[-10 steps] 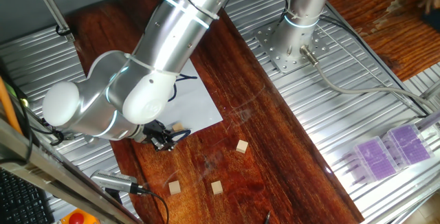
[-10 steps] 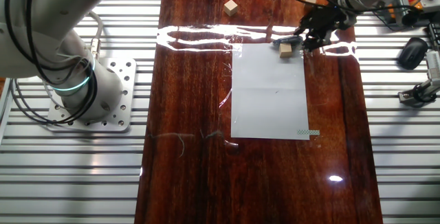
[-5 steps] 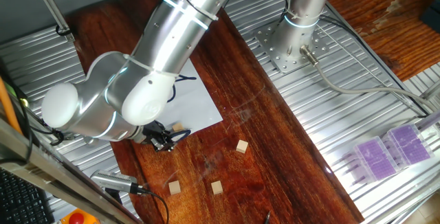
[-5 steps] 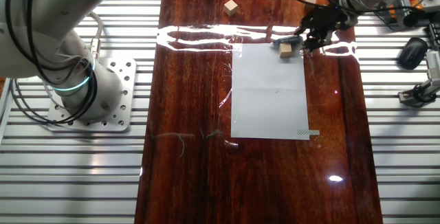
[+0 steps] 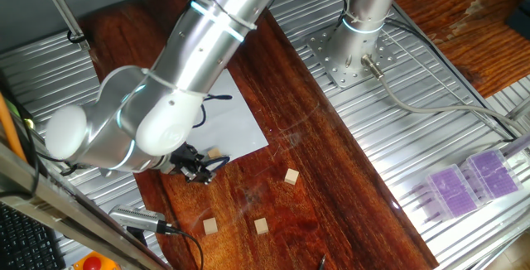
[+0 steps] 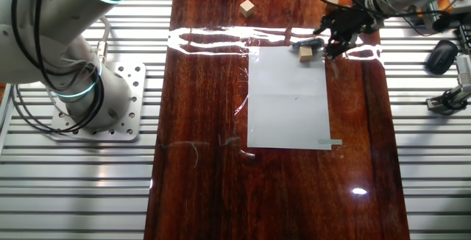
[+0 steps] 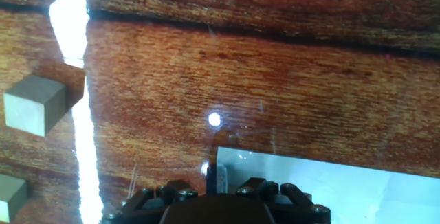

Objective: Use the correction tape on paper

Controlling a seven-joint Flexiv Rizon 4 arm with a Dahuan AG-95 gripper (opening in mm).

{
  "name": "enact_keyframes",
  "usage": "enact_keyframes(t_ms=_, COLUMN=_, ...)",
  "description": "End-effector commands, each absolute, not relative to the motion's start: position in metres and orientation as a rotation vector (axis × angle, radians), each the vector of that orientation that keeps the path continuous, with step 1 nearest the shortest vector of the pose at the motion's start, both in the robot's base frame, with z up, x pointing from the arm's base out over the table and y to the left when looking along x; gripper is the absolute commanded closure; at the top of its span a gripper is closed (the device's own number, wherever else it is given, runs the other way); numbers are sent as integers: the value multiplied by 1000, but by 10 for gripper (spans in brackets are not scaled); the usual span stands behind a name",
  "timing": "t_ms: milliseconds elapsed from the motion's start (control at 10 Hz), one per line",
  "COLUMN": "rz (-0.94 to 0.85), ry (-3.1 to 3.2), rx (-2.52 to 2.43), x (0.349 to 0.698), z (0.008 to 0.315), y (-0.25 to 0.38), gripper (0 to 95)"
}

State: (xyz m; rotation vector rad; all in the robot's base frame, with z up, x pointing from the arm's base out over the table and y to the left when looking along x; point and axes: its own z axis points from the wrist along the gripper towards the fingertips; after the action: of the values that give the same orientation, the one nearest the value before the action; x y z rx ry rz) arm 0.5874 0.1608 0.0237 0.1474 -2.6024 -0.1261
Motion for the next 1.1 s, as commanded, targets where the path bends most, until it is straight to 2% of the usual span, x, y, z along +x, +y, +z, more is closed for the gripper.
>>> enact_keyframes(t_ms=100, rz=-129, ry=-2605, rx=151, x=583, z=24, y=160, gripper=380)
enact_keyframes(t_ms=300, rz=-130, ry=-2608, rx=155, x=580, z=26, y=160, gripper=380)
enact_keyframes(t_ms=400, rz=-130, ry=-2609, rx=156, x=579, z=26, y=160, gripper=570)
enact_keyframes(t_ms=1100, rz=-129, ry=-2634, rx=154, x=577, z=26, y=160, gripper=570)
